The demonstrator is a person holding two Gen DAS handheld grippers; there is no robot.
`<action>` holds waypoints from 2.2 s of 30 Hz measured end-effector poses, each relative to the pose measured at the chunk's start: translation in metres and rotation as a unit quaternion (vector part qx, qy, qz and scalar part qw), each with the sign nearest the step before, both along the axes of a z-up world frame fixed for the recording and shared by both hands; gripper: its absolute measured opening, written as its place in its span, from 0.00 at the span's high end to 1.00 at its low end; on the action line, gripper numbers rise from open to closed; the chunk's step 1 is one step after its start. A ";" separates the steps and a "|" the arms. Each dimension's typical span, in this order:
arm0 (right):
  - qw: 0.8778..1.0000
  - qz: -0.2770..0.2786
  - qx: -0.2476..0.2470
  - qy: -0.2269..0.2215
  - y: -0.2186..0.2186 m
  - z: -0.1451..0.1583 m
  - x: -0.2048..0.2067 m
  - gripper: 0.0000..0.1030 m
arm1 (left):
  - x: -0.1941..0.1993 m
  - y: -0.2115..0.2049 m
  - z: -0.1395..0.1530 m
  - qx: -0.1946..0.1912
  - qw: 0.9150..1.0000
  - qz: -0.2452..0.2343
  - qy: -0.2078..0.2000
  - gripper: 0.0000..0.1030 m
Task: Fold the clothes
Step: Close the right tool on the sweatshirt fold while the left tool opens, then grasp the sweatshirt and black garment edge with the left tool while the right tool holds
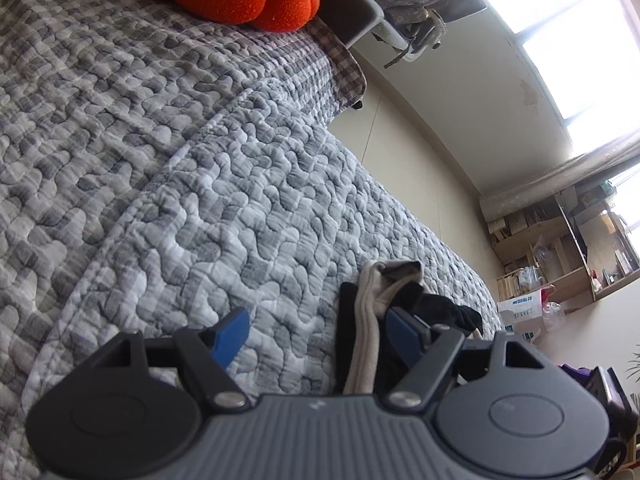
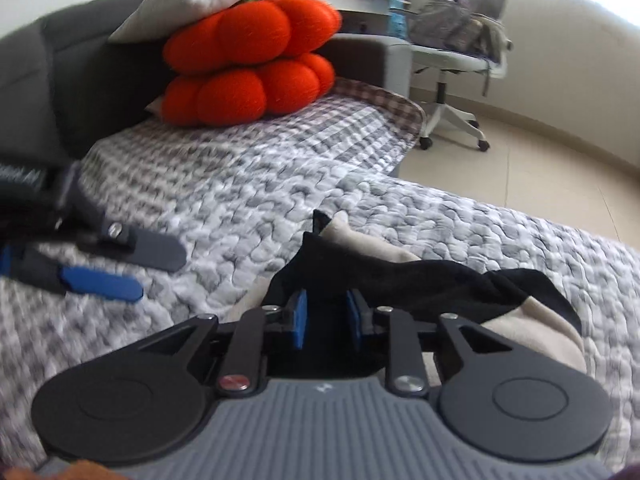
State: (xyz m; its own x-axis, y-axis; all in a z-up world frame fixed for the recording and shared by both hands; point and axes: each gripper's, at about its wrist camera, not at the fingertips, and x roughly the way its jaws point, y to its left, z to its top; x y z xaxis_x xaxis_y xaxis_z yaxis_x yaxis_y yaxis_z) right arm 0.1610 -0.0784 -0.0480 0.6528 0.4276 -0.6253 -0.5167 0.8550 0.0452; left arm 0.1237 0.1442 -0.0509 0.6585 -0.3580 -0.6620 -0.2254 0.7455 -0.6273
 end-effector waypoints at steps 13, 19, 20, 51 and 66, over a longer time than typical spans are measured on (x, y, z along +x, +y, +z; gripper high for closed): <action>0.998 0.051 0.022 -0.032 -0.013 0.034 -0.060 0.31 | -0.006 0.011 0.002 0.006 1.000 0.013 -0.006 0.25; 0.962 0.221 -0.108 -0.115 0.015 0.030 -0.134 0.31 | -0.010 0.012 0.005 0.006 1.000 0.015 -0.009 0.25; 0.955 0.236 -0.129 -0.125 0.019 0.025 -0.141 0.31 | -0.011 0.011 0.006 0.007 1.000 0.014 -0.009 0.25; 0.941 0.168 -0.217 -0.198 0.018 0.010 -0.140 0.70 | -0.011 -0.016 -0.009 -0.096 0.995 -0.035 -0.004 0.18; 0.939 0.173 -0.213 -0.206 0.021 0.012 -0.137 0.71 | 0.001 -0.055 -0.029 -0.133 0.989 -0.067 -0.016 0.32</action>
